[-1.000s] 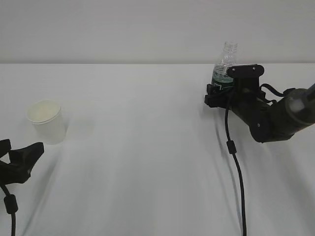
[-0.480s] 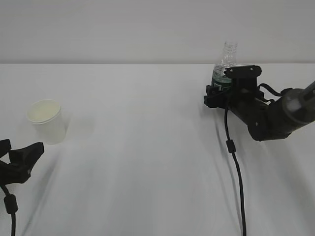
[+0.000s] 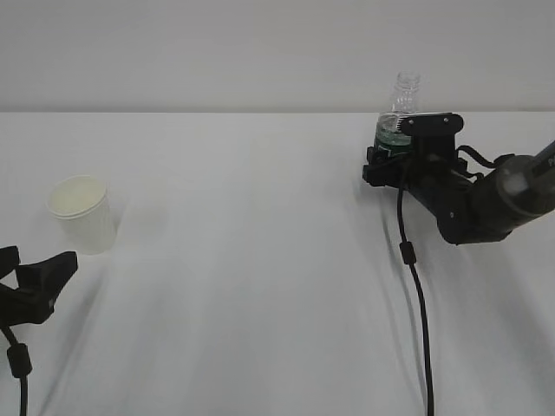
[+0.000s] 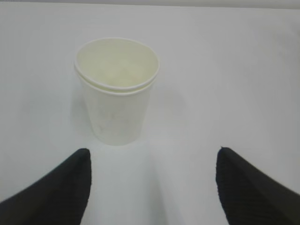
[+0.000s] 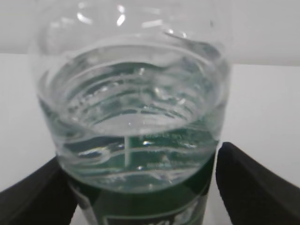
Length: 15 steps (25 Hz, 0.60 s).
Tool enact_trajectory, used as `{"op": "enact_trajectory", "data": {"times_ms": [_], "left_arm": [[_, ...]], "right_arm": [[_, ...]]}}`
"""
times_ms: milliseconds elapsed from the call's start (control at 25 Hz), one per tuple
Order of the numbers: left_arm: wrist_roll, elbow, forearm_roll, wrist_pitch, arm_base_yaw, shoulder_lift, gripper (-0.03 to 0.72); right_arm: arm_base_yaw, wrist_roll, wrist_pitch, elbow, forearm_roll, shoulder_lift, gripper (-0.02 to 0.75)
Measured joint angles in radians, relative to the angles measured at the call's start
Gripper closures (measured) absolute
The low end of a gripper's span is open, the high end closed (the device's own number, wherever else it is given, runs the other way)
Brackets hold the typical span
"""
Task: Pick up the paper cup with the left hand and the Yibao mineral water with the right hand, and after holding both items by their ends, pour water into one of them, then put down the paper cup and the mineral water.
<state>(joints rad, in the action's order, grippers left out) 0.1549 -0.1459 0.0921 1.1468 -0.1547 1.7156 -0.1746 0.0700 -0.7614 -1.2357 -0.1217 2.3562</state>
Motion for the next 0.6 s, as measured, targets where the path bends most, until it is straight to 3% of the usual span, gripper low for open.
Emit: {"op": "enact_trajectory", "data": {"times_ms": [600], "left_arm": [[0.0,0.0,0.0,0.0,0.0,0.001,0.095]], "right_arm": [[0.0,0.0,0.06,-0.098,0.0,0.033,0.083]]}}
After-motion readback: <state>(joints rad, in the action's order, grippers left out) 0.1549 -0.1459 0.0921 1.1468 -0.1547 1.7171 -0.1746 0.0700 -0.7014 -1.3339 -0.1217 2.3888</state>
